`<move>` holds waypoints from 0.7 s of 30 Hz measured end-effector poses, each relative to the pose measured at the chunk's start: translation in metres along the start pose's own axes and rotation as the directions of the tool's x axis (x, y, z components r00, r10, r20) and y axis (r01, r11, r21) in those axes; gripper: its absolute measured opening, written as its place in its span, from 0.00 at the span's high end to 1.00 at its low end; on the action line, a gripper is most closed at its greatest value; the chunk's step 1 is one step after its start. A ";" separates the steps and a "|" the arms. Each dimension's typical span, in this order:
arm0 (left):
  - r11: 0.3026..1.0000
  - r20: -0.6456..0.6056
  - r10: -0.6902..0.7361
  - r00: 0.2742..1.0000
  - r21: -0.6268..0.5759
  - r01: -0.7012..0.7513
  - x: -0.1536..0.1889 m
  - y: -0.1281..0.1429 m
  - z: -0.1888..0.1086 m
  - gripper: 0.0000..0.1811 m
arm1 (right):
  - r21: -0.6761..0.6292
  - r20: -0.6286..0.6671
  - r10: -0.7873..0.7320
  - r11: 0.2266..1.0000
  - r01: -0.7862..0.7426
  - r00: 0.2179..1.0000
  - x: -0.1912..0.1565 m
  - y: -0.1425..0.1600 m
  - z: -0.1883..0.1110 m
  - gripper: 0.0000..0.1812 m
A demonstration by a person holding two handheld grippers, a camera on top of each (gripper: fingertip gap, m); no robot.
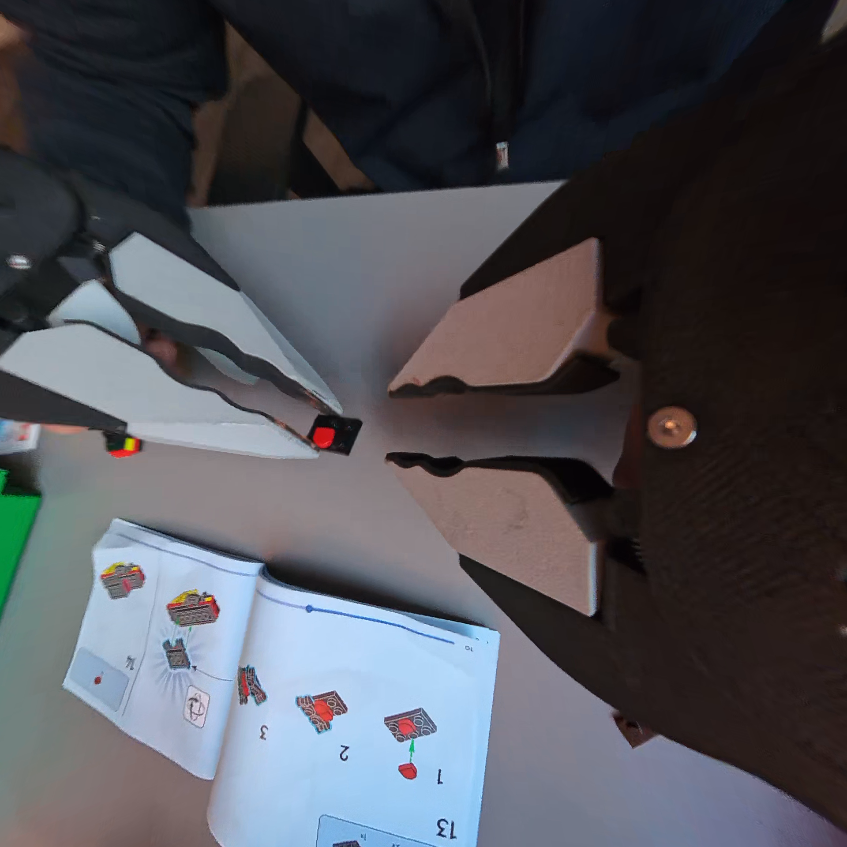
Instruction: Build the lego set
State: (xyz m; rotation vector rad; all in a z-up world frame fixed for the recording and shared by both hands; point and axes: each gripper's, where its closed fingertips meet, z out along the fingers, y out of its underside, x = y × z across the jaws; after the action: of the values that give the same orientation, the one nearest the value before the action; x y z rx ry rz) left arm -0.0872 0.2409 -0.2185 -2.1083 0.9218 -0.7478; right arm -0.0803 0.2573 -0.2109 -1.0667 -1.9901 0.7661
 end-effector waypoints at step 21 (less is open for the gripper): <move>0.939 -0.217 -0.281 0.935 0.140 0.314 0.003 -0.028 0.001 0.97 | -0.002 -0.053 -0.044 0.999 0.044 0.998 0.002 -0.009 -0.007 0.93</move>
State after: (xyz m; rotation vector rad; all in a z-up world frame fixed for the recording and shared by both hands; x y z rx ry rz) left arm -0.0738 0.2524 -0.1970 -2.0692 0.6114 -1.1644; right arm -0.0789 0.2561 -0.1997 -1.0299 -1.9628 0.7062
